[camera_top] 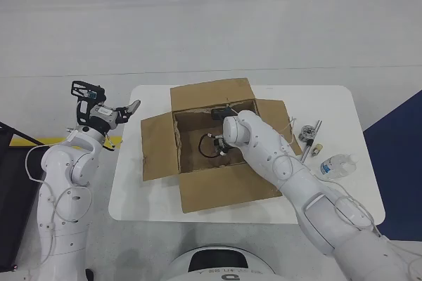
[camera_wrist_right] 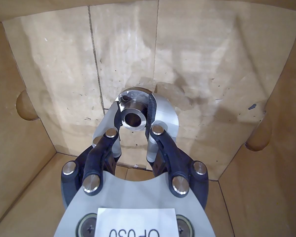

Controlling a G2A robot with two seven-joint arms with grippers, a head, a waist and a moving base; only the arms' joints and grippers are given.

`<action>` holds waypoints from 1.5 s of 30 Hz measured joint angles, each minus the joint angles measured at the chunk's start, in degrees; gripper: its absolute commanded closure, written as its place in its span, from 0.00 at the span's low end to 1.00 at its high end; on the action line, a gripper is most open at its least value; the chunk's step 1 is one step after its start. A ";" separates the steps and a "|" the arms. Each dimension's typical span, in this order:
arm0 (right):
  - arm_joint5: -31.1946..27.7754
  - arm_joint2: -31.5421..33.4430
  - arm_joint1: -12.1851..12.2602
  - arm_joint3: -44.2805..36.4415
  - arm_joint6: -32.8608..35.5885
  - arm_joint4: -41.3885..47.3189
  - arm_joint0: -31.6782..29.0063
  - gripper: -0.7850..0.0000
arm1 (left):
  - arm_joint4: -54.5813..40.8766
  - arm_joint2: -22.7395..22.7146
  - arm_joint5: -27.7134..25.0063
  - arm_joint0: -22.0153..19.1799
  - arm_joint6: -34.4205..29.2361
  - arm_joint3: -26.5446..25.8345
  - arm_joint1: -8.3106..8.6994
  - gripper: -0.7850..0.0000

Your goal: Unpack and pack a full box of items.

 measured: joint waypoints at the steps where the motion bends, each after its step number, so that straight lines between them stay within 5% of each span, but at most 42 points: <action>1: 0.24 -0.11 -0.11 0.20 -0.05 -0.11 0.08 1.00 | 0.00 0.00 0.00 0.00 0.00 0.00 0.00 0.00; 7: 1.75 -0.09 -0.16 -1.74 -1.88 -1.86 -0.95 1.00 | 0.00 0.00 0.00 0.00 0.00 0.00 0.00 0.00; 13: 2.62 4.53 3.00 -15.81 -6.00 -6.80 -9.00 1.00 | 0.00 0.00 0.00 0.00 0.00 0.00 0.00 0.00; 19: -1.08 14.97 8.49 -43.33 -12.49 -16.17 -27.73 1.00 | 0.00 0.00 0.00 0.00 0.00 0.00 0.00 0.00; 22: -6.96 22.20 10.83 -58.92 -19.71 -17.85 -40.69 1.00 | 0.00 0.00 0.00 0.00 0.00 0.00 0.00 0.00; 27: -14.99 31.19 12.44 -72.38 -34.90 -14.71 -56.60 1.00 | 0.00 0.00 0.00 0.00 0.00 0.00 0.00 0.00; 32: -22.80 40.38 13.25 -77.48 -50.93 -7.43 -70.80 1.00 | 0.00 0.00 0.00 0.00 0.00 0.00 0.00 0.00; 38: -30.12 50.16 13.58 -76.20 -62.05 3.07 -82.82 1.00 | 0.00 0.00 0.00 0.00 0.00 0.00 0.00 0.00; 45: -33.44 56.89 13.89 -68.34 -58.50 16.48 -85.65 1.00 | 0.00 0.00 0.00 0.00 0.00 0.00 0.00 0.00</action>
